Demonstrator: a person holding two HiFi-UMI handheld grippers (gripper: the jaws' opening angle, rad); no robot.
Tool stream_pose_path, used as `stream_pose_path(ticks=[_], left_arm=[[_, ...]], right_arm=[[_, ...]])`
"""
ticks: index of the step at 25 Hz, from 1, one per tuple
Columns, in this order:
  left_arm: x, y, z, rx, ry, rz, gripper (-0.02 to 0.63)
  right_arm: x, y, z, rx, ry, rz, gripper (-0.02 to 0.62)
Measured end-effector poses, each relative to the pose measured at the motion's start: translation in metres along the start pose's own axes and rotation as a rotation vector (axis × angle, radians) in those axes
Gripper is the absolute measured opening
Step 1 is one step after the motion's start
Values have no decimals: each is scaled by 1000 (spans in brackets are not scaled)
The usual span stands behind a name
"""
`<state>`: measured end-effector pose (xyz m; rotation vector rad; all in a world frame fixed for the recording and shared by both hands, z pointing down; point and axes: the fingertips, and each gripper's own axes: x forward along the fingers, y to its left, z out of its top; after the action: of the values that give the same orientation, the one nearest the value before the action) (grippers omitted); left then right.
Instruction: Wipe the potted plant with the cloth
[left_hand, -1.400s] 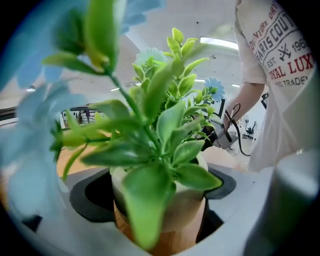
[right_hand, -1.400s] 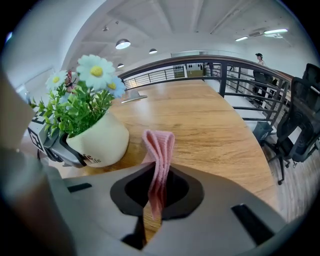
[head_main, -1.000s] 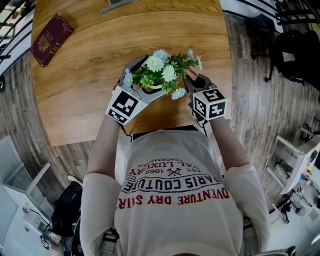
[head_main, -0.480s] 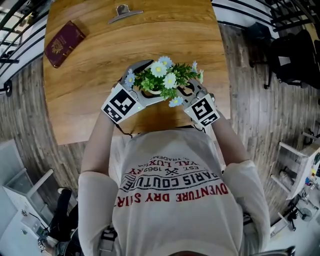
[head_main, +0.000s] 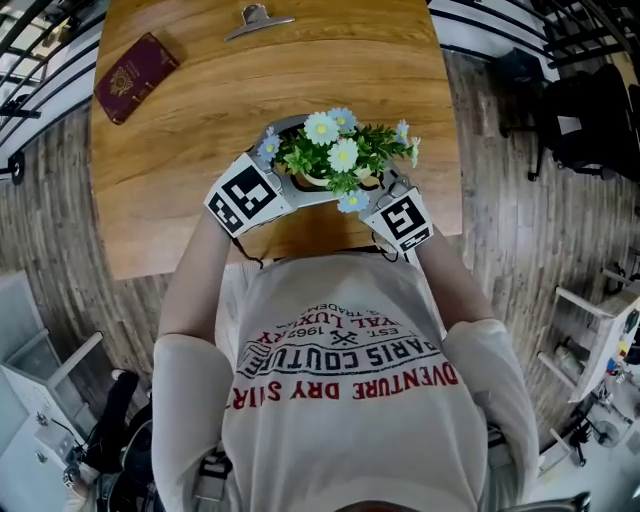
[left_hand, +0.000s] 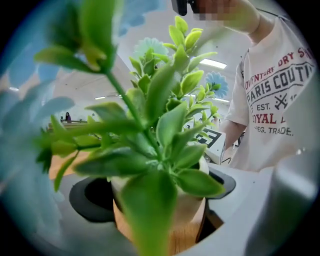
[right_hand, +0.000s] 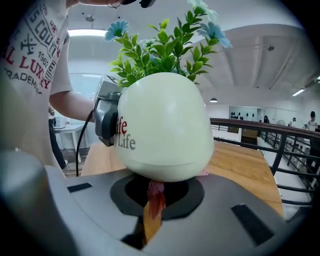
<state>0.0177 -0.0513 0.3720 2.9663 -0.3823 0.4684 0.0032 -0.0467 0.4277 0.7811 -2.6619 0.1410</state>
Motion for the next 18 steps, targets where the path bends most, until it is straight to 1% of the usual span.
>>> stream_pose_path(ticks=[2, 5, 9, 14, 18], left_arm=[[0, -2, 2, -11, -2, -9, 508], [-2, -1, 8, -31, -27, -16, 508], [-7, 1, 10, -50, -45, -7, 508], [-7, 3, 8, -69, -51, 0, 508], [-8, 9, 6, -56, -48, 38, 508]], right_arm=[[-1, 3, 3, 12, -20, -6, 37], [-3, 6, 12, -6, -58, -5, 37], [0, 11, 18, 1, -86, 5, 35], [1, 21, 11, 36, -78, 27, 37], [-1, 31, 6, 62, -71, 63, 37]])
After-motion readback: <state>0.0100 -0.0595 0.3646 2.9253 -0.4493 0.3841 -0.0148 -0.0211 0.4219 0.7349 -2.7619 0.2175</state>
